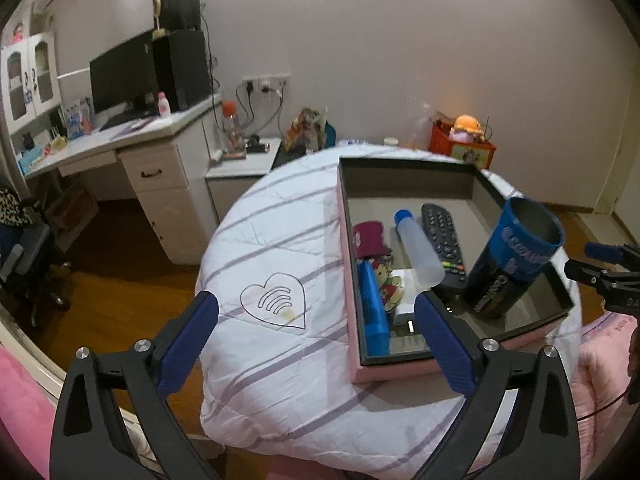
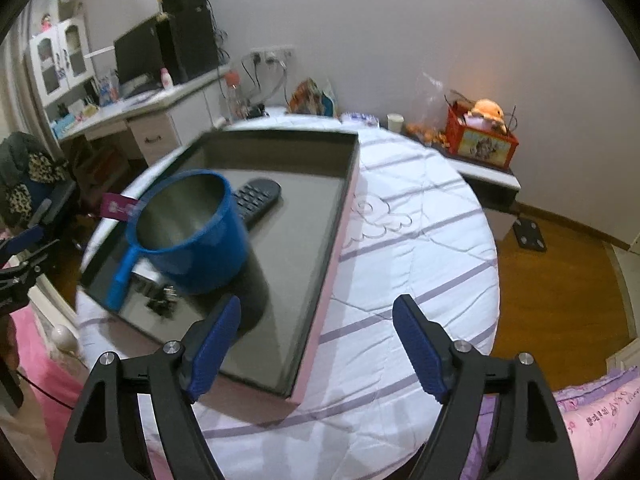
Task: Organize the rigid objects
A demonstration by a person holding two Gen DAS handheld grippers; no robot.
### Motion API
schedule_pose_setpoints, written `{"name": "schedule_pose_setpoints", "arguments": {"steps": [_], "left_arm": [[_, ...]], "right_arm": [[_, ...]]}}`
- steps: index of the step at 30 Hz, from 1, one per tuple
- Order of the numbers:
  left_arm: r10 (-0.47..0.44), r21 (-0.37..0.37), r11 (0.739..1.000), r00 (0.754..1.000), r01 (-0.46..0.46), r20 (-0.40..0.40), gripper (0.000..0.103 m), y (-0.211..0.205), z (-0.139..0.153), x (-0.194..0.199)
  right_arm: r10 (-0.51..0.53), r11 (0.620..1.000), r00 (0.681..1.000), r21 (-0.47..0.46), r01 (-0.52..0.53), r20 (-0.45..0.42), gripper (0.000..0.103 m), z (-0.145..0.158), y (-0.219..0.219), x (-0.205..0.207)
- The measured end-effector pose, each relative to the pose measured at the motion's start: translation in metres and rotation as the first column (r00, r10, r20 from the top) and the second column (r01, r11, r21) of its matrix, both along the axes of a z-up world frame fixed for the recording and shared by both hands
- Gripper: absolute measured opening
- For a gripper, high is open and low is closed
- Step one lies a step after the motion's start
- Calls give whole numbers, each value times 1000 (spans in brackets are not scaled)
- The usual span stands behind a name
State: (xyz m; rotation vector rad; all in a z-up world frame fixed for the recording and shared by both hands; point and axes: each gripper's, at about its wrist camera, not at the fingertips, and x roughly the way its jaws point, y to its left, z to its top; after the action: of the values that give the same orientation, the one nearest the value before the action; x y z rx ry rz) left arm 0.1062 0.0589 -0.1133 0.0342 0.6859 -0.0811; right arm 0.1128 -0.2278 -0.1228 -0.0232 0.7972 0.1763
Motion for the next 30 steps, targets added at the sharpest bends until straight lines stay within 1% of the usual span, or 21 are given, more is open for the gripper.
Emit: {"name": "schedule_pose_setpoints", "arguments": {"steps": [3, 4, 7, 11, 12, 15, 16, 17, 20, 30], "left_arm": [[5, -14, 1000, 999, -4, 46, 102, 1, 11, -14], [7, -23, 1000, 998, -6, 65, 102, 2, 14, -19], [16, -56, 998, 996, -11, 85, 102, 4, 22, -30], [30, -115, 993, 991, -16, 128, 103, 7, 31, -48], [34, -120, 993, 990, -17, 138, 103, 7, 33, -53], [37, -105, 994, 986, -20, 160, 103, 3, 36, -63], [35, -97, 995, 986, -19, 164, 103, 2, 36, -66], [29, -92, 996, 985, -14, 171, 103, 0, 37, -69], [7, -71, 997, 983, 6, 183, 103, -7, 41, -77], [-40, -23, 999, 970, 47, 240, 103, -24, 51, -108]], "right_arm": [[7, 1000, 999, 23, -8, 35, 85, 9, 2, -11], [9, 1000, 999, 29, -11, 51, 85, 12, 3, -15], [11, 999, 994, 36, -15, 112, 85, 21, 7, -28], [18, 997, 984, 67, -30, 175, 85, 29, 13, -44], [23, 997, 983, 72, -36, 184, 86, 30, 16, -47], [22, 997, 976, 70, -38, 216, 87, 32, 22, -57], [21, 997, 974, 69, -37, 223, 97, 33, 24, -60], [19, 997, 972, 69, -37, 234, 103, 33, 26, -63], [16, 996, 962, 78, -39, 272, 103, 35, 31, -72], [8, 995, 944, 95, -42, 331, 103, 40, 36, -101]]}}
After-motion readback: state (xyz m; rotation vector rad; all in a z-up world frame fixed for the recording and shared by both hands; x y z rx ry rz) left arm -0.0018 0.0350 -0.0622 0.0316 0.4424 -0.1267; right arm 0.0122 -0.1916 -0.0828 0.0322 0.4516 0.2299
